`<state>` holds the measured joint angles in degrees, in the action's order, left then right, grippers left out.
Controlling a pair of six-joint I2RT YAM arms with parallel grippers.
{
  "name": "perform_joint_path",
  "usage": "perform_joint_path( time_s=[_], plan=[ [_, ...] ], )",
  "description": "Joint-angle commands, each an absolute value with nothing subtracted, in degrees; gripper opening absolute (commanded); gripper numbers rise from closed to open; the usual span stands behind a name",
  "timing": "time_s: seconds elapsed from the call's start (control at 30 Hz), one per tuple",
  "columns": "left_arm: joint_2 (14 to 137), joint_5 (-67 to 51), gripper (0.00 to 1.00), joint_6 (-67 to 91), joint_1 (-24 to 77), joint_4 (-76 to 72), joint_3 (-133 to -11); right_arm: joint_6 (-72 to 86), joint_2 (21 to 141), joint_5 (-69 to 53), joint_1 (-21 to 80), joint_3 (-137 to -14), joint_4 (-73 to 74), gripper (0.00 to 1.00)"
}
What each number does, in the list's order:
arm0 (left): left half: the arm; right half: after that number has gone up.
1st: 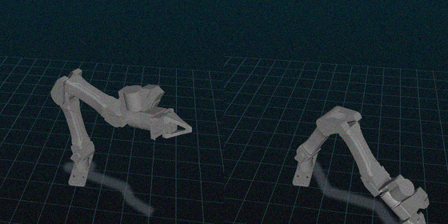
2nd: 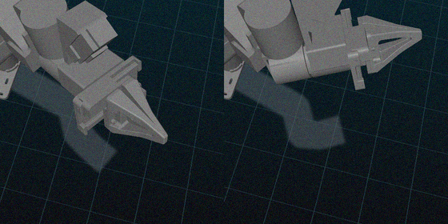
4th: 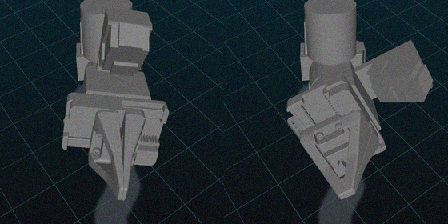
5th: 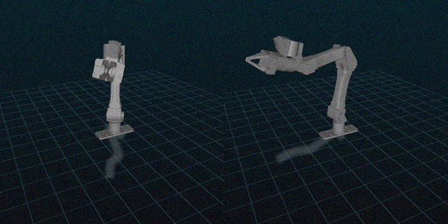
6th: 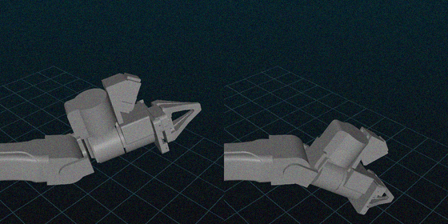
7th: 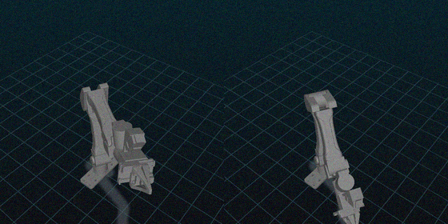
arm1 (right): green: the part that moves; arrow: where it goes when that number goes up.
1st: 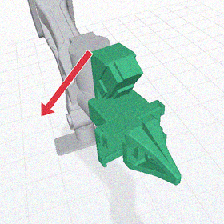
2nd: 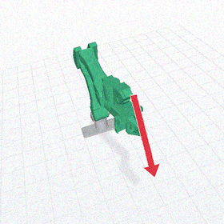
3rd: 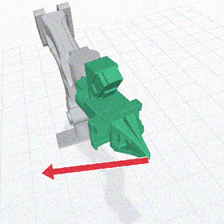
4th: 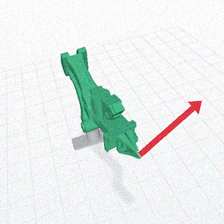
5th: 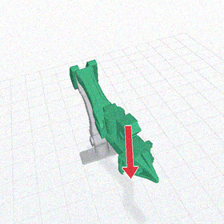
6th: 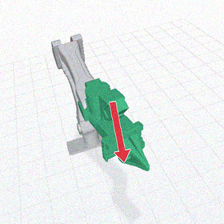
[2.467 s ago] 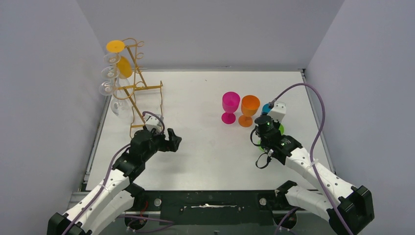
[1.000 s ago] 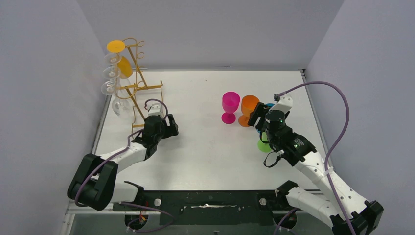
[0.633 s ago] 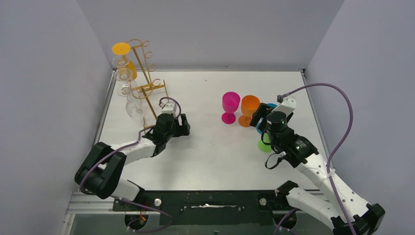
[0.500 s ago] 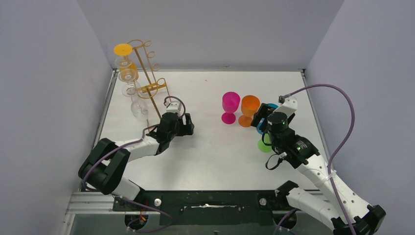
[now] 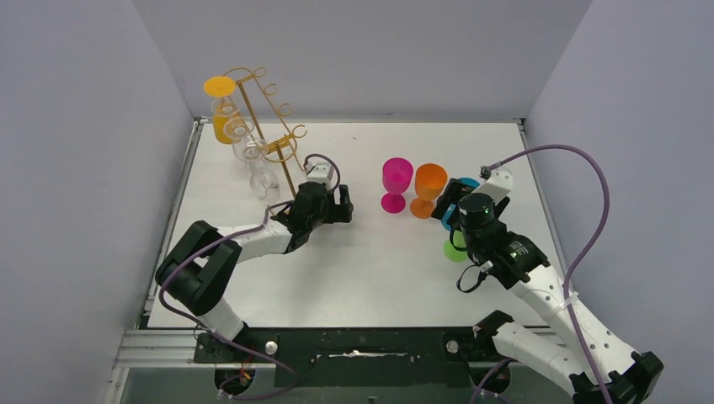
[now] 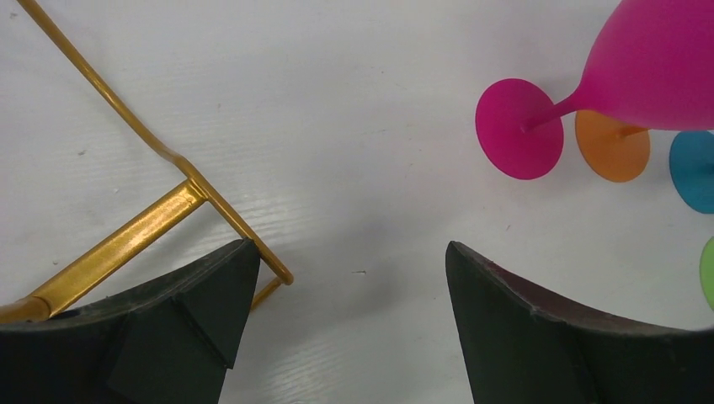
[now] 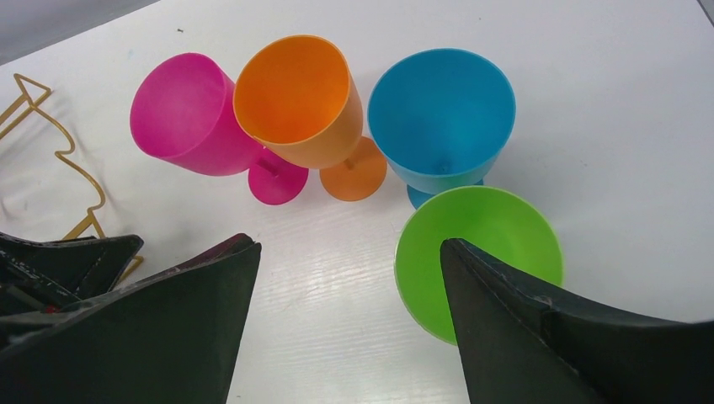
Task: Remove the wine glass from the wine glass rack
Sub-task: Adjust the wine rack at the center of the board.
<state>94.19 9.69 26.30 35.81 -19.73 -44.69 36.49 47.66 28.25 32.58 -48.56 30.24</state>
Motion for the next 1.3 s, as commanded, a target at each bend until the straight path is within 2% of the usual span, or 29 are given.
perform_joint_path(
  time_s=[0.0,0.27,0.43,0.73,0.8,0.9,1.07,1.27],
  plan=[
    [89.83,10.40,0.82,24.50,36.72,-20.75,-46.42,37.87,49.08,27.86,32.16,-51.62,30.41,0.81],
    [78.66,5.16,0.87,19.78,37.71,-17.56,-41.26,38.16,49.53,26.65,32.00,-52.53,29.37,0.82],
    [71.62,-7.50,0.87,18.19,38.03,-14.04,-38.84,38.97,49.19,25.23,31.95,-52.49,28.74,0.82],
    [47.76,-12.73,0.87,25.64,36.99,-6.55,-29.02,40.64,49.52,23.53,31.82,-52.01,26.63,0.82],
    [44.42,-11.61,0.87,25.34,36.52,-0.35,-30.97,40.89,50.05,22.58,31.81,-52.07,25.97,0.82],
    [41.99,-3.54,0.88,30.56,33.65,11.01,-39.09,40.37,51.15,21.04,31.81,-53.57,26.04,0.82],
    [43.26,-9.14,0.91,29.63,24.48,23.95,-57.36,39.38,51.33,20.99,31.88,-58.09,29.21,0.83],
    [45.57,-8.92,0.91,28.36,22.81,35.17,-63.19,39.29,49.29,20.36,31.90,-58.33,27.71,0.84]
  ],
)
